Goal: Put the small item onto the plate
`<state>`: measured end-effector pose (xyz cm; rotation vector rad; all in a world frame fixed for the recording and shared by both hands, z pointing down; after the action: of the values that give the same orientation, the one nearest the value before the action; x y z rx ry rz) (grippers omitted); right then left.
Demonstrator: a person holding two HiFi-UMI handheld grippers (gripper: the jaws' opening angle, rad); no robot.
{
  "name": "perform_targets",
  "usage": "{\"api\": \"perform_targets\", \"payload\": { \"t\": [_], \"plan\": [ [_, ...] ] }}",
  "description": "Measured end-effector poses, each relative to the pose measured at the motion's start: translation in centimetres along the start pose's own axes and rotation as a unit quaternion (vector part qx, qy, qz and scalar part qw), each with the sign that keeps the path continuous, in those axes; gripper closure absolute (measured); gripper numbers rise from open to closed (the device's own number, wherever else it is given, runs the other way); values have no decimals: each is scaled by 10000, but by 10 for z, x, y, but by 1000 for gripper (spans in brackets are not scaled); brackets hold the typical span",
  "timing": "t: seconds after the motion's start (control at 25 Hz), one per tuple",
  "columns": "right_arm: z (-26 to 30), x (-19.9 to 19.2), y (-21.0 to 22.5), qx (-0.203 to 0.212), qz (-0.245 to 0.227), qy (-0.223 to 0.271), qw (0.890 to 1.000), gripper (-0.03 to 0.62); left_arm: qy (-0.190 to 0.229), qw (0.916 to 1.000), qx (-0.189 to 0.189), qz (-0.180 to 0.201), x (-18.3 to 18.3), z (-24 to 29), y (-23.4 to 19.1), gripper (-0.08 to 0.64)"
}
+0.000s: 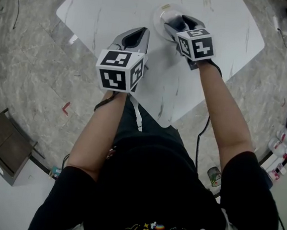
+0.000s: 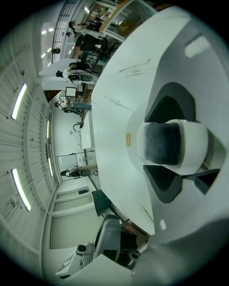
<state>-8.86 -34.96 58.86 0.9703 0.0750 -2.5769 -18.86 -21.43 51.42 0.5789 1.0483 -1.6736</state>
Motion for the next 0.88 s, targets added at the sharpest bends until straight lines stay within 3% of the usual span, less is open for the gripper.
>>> {"api": "perform_targets", "payload": {
  "t": [0.24,0.52,0.88],
  "plan": [
    [-19,6,-3,-66,97,249,9996,292,5,9999,-71,109,4,-3,5,560],
    [-81,17,-25,-260,411,915,9946,374,49,9988,-273,407,22,-19,27,560],
    [-185,21,-71,-725,828,1975,9741,460,200,9919,-671,1058,52,-65,56,560]
  ]
}}
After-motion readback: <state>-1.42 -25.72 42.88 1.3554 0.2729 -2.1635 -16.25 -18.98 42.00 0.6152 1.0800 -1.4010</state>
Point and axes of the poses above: the fingertips, and each gripper's own axes: z forward along the fingers, y to its right, x out of its top, the point moved 6 cm from there along -z, backward along the fingers
